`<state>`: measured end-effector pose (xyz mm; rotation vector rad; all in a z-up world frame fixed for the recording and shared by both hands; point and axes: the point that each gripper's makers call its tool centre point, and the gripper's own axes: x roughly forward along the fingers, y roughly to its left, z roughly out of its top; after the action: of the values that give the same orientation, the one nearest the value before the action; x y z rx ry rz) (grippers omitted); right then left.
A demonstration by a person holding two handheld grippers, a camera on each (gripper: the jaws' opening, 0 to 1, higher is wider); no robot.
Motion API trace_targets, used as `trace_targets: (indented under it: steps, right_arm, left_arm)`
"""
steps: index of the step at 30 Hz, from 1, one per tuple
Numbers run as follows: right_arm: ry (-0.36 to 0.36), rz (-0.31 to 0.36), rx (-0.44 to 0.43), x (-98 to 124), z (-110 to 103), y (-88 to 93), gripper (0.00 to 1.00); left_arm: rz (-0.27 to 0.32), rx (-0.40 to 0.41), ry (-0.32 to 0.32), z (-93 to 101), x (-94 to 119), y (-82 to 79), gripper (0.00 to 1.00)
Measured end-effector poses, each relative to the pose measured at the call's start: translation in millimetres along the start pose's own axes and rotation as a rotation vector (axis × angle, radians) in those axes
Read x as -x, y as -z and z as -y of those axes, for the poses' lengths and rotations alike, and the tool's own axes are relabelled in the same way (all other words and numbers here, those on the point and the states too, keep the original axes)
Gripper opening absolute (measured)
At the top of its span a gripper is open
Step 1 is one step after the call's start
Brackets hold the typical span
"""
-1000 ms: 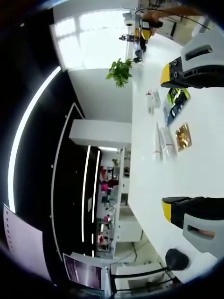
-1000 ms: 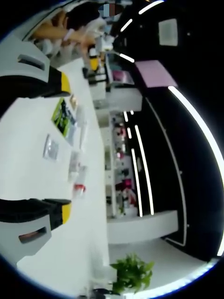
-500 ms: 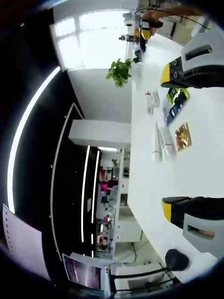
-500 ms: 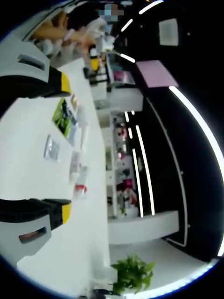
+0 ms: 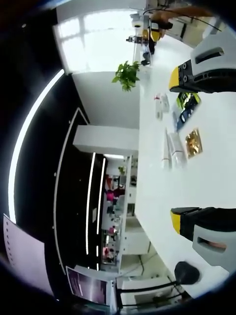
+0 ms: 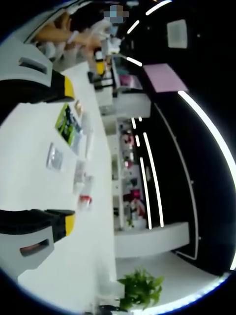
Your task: Arrange the skincare products in the storage area until every visible bottle or jar stands upright without overlapping.
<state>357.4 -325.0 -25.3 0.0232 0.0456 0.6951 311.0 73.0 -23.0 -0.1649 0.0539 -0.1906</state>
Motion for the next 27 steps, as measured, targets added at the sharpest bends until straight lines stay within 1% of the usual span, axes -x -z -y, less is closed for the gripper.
trace_targets:
  steps: [9,22,27]
  right_arm:
    - [0.001,-0.002,-0.004,0.0,1.7,0.8,0.88]
    - [0.003,-0.004,-0.008,-1.1,2.5,1.8,0.88]
    - [0.002,-0.007,-0.01,-1.5,3.0,2.6,0.88]
  left_arm:
    - [-0.011,-0.008,0.009,3.0,-3.9,0.6,0.99]
    - [-0.007,-0.008,0.013,4.1,-7.2,-3.0,0.99]
    - [-0.019,-0.009,0.013,3.8,-9.3,0.3,0.99]
